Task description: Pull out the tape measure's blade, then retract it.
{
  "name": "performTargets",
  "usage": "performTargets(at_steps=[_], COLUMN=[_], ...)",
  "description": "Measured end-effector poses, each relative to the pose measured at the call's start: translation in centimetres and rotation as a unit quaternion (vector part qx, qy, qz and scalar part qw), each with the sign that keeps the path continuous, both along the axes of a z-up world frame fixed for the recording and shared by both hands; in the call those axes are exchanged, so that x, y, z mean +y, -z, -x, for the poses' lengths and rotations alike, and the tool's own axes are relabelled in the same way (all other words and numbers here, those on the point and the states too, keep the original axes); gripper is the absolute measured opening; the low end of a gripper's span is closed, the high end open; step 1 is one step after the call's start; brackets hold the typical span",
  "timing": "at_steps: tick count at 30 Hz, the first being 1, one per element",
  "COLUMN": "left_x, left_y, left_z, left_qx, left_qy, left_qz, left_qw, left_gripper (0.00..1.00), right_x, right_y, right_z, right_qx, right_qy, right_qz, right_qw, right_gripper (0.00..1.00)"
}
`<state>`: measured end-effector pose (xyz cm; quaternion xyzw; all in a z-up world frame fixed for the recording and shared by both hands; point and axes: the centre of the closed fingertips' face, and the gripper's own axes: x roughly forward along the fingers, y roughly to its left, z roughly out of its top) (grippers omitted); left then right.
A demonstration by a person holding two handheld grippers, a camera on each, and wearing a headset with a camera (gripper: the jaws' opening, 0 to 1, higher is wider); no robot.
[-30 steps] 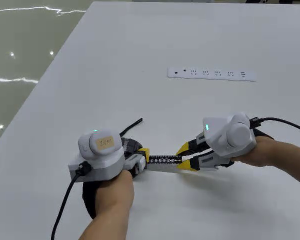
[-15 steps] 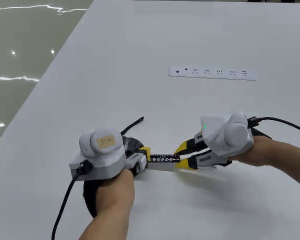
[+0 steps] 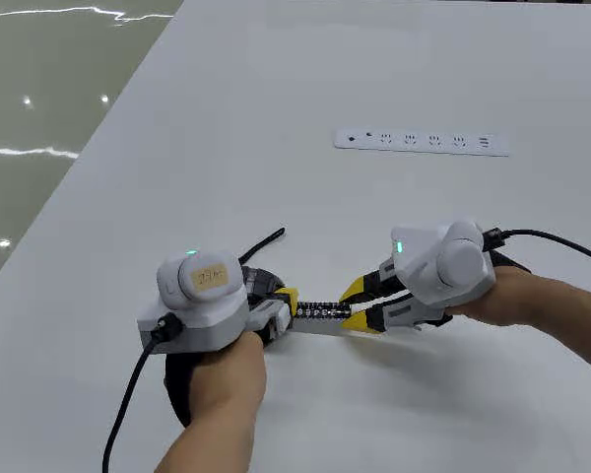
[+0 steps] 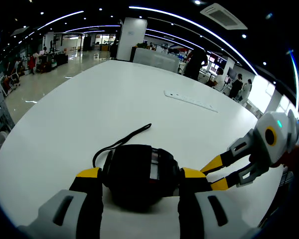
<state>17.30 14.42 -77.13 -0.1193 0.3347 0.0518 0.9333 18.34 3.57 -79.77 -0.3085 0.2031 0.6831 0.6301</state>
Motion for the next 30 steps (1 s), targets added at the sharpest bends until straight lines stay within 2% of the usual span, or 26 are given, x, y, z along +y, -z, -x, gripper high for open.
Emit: performTargets(at_steps=[30], left_x=[0.04], left_y=[0.13], left_z=[-0.15], left_qx=[0.001], left_qy=[0.002], left_qz=[0.001], left_qw=[1.0], left_gripper=[0.57], right_x=[0.87], right_y=[-0.05], right_z=[0.3], right_qx=[0.001], right_qy=[-0.002], right_qz=[-0.002], right_qw=[1.0], right_gripper=[0.13])
